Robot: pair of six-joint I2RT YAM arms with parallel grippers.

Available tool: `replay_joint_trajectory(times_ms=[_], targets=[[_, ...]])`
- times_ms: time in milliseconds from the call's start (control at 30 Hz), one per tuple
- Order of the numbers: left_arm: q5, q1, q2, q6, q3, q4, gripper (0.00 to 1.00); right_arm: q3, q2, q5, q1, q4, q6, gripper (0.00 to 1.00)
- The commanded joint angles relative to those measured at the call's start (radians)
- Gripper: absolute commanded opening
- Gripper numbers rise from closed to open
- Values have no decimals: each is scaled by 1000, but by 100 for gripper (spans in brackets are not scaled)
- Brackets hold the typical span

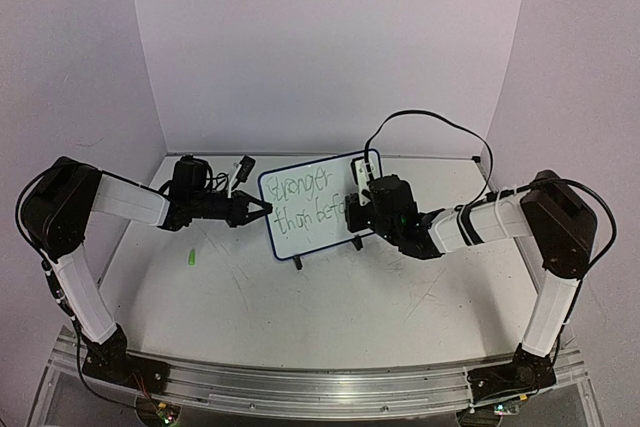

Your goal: Write a sentence on the whiteboard

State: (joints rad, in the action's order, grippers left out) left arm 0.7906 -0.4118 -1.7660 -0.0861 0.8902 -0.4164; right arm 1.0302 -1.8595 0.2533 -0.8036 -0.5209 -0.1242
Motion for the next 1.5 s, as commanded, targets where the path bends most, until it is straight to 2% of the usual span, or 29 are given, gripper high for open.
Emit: replay_joint_trajectory(times_ms=[0,1133,1467], targets=[[-145,10,-6,118,8,67,0,28,5,49,8,-11,11,0],[-146,11,-8,122,7,67,0,90,-5,-24,3,-26,31,0],[-146,11,-12,121,7,67,0,-13,84,-9,26,-18,14,0]])
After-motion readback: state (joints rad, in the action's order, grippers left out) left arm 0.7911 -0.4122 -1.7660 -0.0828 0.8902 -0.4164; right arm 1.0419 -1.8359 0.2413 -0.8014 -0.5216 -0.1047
